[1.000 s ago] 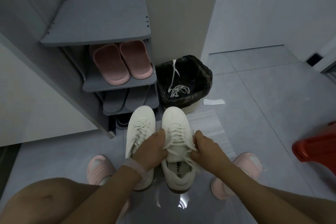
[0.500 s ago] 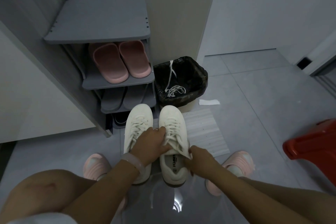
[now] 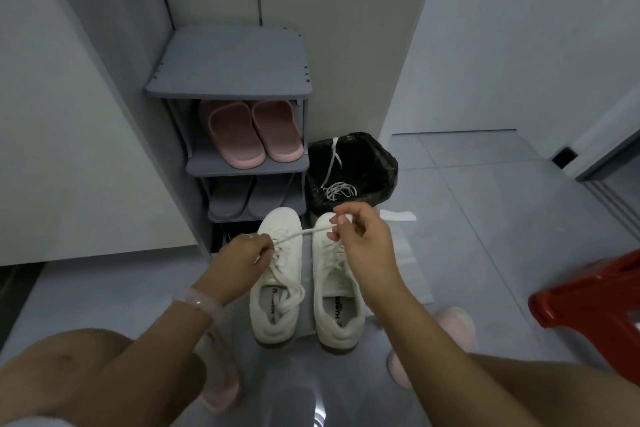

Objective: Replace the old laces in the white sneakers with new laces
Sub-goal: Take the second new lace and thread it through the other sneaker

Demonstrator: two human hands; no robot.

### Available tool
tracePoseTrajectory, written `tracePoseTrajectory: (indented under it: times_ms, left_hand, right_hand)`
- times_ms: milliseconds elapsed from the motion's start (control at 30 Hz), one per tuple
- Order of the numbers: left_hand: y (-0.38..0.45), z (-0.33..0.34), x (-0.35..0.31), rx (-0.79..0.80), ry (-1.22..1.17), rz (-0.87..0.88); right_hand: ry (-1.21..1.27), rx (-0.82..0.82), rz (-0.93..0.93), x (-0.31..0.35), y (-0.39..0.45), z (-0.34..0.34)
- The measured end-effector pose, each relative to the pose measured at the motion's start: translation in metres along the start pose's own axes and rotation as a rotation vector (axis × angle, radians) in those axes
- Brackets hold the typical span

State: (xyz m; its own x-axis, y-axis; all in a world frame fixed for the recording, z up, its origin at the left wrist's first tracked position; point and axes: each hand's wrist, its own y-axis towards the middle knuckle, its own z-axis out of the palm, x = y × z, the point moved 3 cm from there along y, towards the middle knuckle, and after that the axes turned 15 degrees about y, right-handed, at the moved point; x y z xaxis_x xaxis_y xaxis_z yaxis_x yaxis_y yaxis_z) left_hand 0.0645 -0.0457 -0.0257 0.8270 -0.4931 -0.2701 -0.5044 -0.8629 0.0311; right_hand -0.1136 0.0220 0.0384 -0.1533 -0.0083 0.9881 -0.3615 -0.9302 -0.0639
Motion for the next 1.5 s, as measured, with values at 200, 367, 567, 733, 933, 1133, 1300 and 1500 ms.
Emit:
tracePoseTrajectory:
  times_ms: [200, 367, 567, 733, 933, 1133, 1300, 1500]
  left_hand:
    - [-0.012, 0.001, 0.017, 0.01, 0.025, 0.03]
    - [-0.021, 0.004, -0.008, 0.159, 0.045, 0.234]
    - [-0.031, 0.029, -0.021, 0.427, 0.268, 0.255]
    - [-0.024, 0.016, -0.012, 0.183, 0.149, -0.061]
    - [-0.032, 0.039, 0.019, 0.278, -0.522, -0.611]
    - [-0.024, 0.089, 0.011, 0.196, -0.964, -0.667]
    - [-0.023, 0.109, 0.009, 0.144, -1.107, -0.639]
    - [-0.026, 0.1, 0.001, 0.198, -1.232, -0.574]
  right_hand:
    - [-0.644, -0.041, 0.216, -0.074, -0.03, -0.028]
    - [-1.187, 0.539, 0.315, -0.092, -0.037, -0.019]
    - [-1.433, 0.808, 0.36, -0.096, -0.013, -0.007]
    - [-1.046, 0.777, 0.233, -0.069, -0.014, -0.028]
    - [-0.447, -0.051, 0.279, -0.067, 0.0, -0.089]
    - [-0.455, 0.056, 0.417, -0.127, -0.007, -0.066]
    - [-0.136, -0.129, 0.495, -0.154, -0.003, -0.049]
    - [0.089, -0.155, 0.477, -0.149, 0.003, -0.055]
